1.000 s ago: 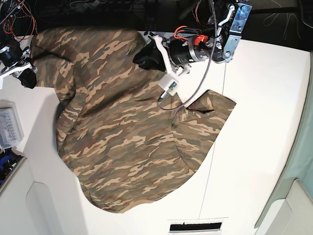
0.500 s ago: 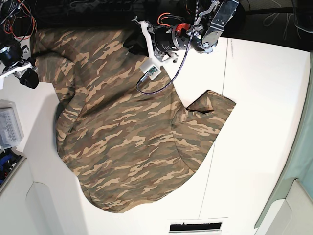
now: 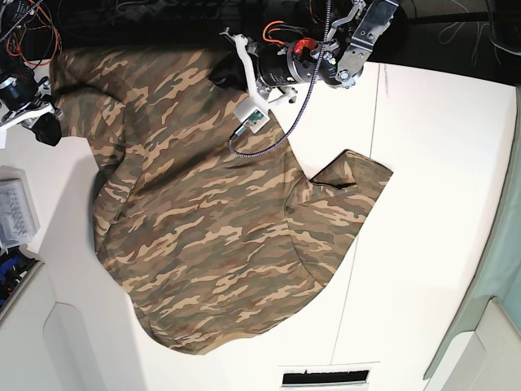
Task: Layout the t-shirt on the table in an organized manner, then fold the t-shirt properly
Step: 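Drag the shirt edge with the left gripper across toward the right gripper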
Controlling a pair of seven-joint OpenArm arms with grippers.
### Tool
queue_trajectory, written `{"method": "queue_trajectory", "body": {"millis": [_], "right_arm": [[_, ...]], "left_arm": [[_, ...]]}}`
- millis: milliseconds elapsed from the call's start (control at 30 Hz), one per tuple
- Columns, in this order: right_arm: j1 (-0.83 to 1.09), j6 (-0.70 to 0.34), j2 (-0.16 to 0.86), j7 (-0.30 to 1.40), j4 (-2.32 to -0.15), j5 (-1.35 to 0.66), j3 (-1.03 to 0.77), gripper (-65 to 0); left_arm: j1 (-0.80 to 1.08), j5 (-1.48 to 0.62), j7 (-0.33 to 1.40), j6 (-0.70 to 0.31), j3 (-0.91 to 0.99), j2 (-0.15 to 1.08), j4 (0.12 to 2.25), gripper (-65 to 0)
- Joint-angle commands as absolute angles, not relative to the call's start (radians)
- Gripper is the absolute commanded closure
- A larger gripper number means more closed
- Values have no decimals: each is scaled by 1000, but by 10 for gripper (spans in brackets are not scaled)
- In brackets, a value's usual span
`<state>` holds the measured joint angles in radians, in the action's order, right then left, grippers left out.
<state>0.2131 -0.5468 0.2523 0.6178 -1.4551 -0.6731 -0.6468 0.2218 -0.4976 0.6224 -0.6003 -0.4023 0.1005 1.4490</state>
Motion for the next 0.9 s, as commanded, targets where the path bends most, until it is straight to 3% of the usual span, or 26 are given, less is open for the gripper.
{"method": "queue_trajectory", "body": {"millis": [0, 167, 433, 633, 867], "right_arm": [[206, -558, 271, 602, -1474, -688, -653, 0], [205, -558, 272, 598, -1475, -688, -653, 0], [202, -558, 355, 575, -1475, -688, -653, 0], [192, -554, 442, 576, -1474, -664, -680, 0], [192, -552, 451, 576, -1474, -659, -796, 0]], "left_arm": [[216, -561, 601, -658, -406, 91, 1478, -55], [214, -505, 602, -669, -406, 38, 1475, -55], [213, -341, 618, -428, -406, 34, 1426, -55], [199, -311, 667, -413, -405, 94, 1375, -55], [151, -313, 691, -369, -405, 184, 1375, -55]]}}
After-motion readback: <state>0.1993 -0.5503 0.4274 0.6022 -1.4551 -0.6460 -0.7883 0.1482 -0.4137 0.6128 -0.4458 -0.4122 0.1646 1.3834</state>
